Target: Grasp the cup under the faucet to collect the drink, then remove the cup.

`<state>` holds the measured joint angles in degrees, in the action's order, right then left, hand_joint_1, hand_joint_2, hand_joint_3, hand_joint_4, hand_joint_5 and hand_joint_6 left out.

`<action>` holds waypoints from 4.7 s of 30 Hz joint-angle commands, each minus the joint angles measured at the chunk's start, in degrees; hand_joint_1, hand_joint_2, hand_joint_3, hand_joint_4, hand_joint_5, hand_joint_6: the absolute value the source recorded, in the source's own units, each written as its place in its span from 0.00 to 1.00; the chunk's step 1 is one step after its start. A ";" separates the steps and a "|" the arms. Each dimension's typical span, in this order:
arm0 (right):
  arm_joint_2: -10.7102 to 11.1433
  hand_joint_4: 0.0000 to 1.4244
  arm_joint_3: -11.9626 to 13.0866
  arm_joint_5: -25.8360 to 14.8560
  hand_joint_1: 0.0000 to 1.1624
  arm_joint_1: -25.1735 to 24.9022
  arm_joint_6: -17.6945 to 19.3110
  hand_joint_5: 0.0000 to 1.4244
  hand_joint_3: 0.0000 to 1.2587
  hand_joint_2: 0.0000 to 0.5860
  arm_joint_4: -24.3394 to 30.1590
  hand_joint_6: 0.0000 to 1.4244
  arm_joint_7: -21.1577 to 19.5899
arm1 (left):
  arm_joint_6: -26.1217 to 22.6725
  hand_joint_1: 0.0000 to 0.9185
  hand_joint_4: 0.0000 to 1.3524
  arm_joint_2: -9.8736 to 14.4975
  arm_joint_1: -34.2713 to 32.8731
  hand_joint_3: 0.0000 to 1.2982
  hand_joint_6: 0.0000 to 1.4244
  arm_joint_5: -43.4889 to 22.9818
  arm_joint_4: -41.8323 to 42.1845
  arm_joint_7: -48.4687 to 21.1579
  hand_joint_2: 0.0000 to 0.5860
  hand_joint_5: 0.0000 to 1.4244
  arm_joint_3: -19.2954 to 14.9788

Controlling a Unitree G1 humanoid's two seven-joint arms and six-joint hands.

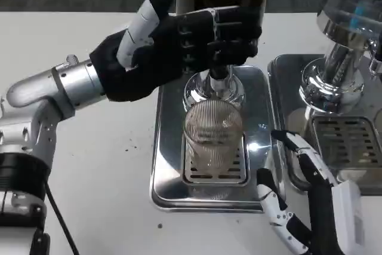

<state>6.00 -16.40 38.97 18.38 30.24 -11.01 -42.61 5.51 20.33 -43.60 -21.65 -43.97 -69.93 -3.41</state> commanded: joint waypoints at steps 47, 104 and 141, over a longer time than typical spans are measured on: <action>1.50 0.00 1.94 -7.19 0.30 -1.92 0.02 0.02 0.04 0.46 0.36 0.04 14.46 | 43.43 0.00 0.10 2.85 -1.70 0.16 0.05 17.25 -18.98 9.00 0.13 0.12 5.13; 2.07 0.00 5.10 -19.70 0.46 -13.68 0.76 0.00 0.00 0.37 -7.55 0.05 32.25 | 57.50 0.00 0.09 6.55 -0.98 0.16 0.01 25.45 -20.51 21.89 0.10 0.09 12.72; 1.18 0.00 5.13 -22.22 0.45 -20.67 1.29 0.00 0.01 0.38 -14.86 0.06 35.98 | 58.39 0.00 0.09 7.97 0.28 0.17 0.02 25.66 -18.93 23.75 0.11 0.08 13.38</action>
<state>7.29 -11.55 17.46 -1.35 30.59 -25.00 -7.24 65.77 25.97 -45.69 0.92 -61.43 -45.69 9.06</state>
